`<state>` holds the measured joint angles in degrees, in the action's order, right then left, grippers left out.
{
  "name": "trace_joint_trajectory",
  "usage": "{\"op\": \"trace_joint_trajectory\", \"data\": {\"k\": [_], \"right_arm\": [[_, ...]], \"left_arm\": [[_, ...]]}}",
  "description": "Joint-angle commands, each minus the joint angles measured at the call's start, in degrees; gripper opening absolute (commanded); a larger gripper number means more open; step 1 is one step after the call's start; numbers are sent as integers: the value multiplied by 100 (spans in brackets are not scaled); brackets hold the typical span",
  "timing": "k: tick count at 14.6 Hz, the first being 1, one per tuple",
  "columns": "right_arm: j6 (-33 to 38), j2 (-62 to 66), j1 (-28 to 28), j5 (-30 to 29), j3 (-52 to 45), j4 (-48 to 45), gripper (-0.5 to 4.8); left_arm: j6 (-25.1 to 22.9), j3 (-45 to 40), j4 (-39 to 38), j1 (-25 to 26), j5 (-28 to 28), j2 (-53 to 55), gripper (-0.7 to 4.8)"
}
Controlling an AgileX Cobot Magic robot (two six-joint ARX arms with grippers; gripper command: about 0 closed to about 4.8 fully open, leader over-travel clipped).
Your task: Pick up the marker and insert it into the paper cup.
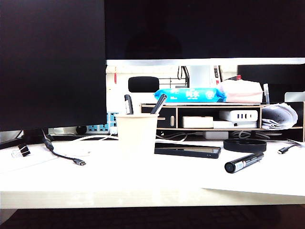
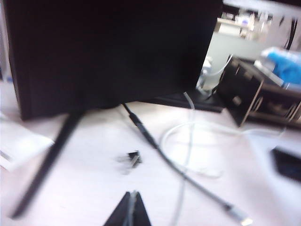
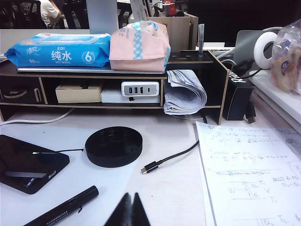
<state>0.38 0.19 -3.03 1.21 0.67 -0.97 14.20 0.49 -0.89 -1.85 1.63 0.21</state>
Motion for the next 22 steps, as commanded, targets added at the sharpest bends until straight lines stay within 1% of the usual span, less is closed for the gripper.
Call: {"op": "trace_joint_trajectory", "data": {"k": [1, 2, 3, 4, 6, 7, 8, 9, 10, 11, 12, 13, 14, 15, 16, 17, 18, 19, 20, 21, 22], "right_arm": [[133, -2, -9, -306, 2, -192, 5], [179, -2, -9, -313, 2, -188, 37], [317, -2, -7, -308, 2, -195, 84], [450, -2, -11, -313, 4, -205, 95], [588, -2, -11, -310, 4, -184, 95], [588, -2, -11, -310, 2, -186, 95], [645, -2, -11, -315, 2, -188, 95], [802, -2, -13, -365, 2, -188, 95], [914, -2, -11, -396, 2, -190, 94], [1005, -2, -11, -503, 2, -188, 88], [1016, -2, -11, -522, 2, -184, 72], [1019, -2, -13, -549, 2, -186, 18], [1019, -2, -11, -588, 2, -190, -4], [1073, -2, -11, -621, 2, -192, -4], [1309, -2, -11, -898, 4, -195, -4], [1451, -2, -11, -1176, 17, -177, -4], [1637, 4, -11, -1331, 101, 7, -4], [1827, 33, -20, -1349, 195, 240, -4], [2129, 37, -15, -1314, 269, 586, -4], [2455, 35, -15, -1440, 310, 699, -4], [2640, 37, -17, -1556, 356, 723, -4]], "left_arm": [[1266, 28, 227, 13, 992, -2, -5], [1325, 31, 278, 11, 1370, -2, -5], [1447, 85, 249, 11, 1816, -2, -5], [1526, 223, 254, 11, 2135, -2, -5], [1467, 686, 260, 11, 2409, 4, -5], [1305, 1071, -76, 11, 2387, 76, -5], [992, 1556, -643, 11, 2396, 365, -5], [883, 1818, -807, 11, 2437, 610, -5], [758, 2098, -800, 11, 2573, 933, -5], [503, 2564, -763, 4, 2804, 1591, -5], [404, 2813, -763, 2, 3038, 1998, -5], [315, 3274, -765, -22, 3637, 2907, -5], [313, 3563, -763, -101, 4054, 3547, -5], [164, 3904, -769, -433, 4236, 4382, -5], [-487, 4148, -763, -988, 4323, 5073, -5], [-699, 4282, -752, -1438, 4135, 5480, -5], [-741, 4387, -710, -1845, 3886, 5862, -5], [-787, 4415, -675, -2048, 3768, 6072, -5], [-907, 4422, -680, -2365, 3560, 6336, -5], [-1126, 4422, -793, -2625, 3342, 6507, -5], [-1228, 4422, -894, -2706, 3171, 6548, -5]]}}
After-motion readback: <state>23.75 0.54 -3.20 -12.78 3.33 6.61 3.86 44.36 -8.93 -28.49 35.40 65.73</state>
